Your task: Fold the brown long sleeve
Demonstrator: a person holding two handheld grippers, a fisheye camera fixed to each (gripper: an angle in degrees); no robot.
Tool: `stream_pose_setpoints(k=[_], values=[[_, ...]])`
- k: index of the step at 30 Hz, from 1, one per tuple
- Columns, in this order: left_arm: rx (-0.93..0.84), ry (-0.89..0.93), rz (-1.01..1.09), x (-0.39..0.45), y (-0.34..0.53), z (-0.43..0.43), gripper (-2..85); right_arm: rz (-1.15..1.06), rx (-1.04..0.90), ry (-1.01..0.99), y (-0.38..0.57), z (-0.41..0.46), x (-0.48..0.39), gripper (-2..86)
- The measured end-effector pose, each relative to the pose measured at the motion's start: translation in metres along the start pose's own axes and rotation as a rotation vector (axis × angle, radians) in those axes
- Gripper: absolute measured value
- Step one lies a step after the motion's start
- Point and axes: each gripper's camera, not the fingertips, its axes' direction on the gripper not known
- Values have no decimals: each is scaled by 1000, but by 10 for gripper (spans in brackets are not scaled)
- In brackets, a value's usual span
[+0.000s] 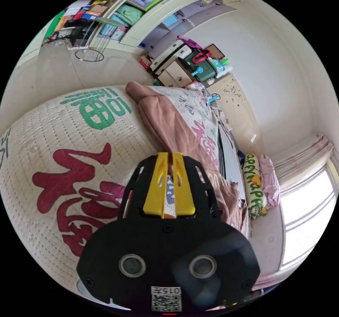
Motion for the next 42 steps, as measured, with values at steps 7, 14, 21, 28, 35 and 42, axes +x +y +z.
stream_pose_setpoints(k=[7,14,21,28,35,42], values=[[278,34,690,285,46,-79,-3,20,1,7,-40,-25,9,-6],[-120,207,1821,493,389,-102,7,237,61,-193,-64,-102,68,-2],[-336,69,1806,486,454,-67,31,439,120,-388,-18,-204,129,33],[-552,450,945,436,280,-41,82,512,145,-405,2,-300,140,55],[-459,267,669,403,250,-12,132,507,126,-420,-10,-383,131,61],[-431,158,731,452,253,-6,32,550,186,-427,-23,-479,120,51]])
